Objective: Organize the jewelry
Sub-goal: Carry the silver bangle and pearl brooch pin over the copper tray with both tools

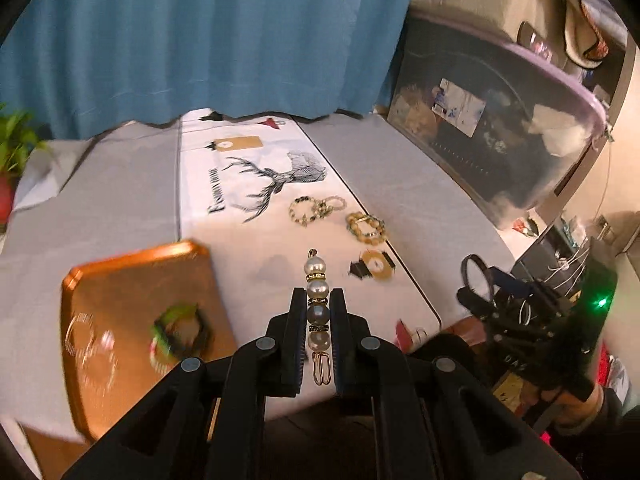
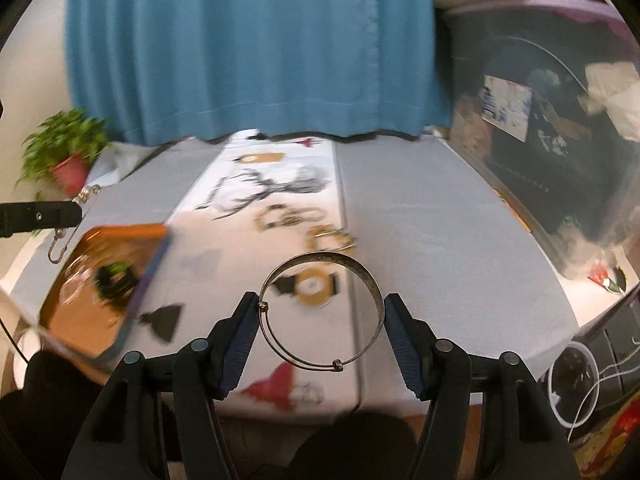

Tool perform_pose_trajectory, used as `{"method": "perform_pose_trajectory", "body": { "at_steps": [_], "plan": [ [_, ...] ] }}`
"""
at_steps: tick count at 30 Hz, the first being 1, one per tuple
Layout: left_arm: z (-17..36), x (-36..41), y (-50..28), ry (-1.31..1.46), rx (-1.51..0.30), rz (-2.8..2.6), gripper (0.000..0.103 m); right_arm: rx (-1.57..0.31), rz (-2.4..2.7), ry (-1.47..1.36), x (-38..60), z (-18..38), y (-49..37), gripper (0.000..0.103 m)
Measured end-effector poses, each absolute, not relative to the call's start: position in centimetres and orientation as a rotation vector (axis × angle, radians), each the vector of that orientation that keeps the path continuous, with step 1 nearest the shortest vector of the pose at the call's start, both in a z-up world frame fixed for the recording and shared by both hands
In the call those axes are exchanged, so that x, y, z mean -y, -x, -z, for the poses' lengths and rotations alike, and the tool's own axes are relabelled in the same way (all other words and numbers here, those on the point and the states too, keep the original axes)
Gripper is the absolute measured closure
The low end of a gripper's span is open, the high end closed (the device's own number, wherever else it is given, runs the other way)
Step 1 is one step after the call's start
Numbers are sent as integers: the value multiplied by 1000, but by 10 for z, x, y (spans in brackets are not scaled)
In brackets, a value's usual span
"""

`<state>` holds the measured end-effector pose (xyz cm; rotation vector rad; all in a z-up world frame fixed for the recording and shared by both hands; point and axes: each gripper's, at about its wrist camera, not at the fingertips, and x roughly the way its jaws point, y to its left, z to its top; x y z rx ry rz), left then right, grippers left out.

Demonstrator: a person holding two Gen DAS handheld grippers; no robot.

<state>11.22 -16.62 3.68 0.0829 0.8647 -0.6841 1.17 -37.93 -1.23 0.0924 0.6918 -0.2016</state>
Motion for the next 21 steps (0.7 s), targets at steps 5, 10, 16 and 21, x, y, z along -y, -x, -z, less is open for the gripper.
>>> {"method": "perform_pose_trajectory", "body": {
  "at_steps": [5,10,16,21],
  "plan": [
    [-42,123,-69,-34,-842,638,94,-701,111,-59,333,9,21,39],
    [-43,85,-32,7,-823,596,94,-704,28,-12,288,6,49,39],
    [-46,56,-1,48,-793,573,94,-707,-35,17,254,3,75,39],
    [-48,37,11,68,-771,553,94,-702,-55,34,239,0,84,39]
  ]
}}
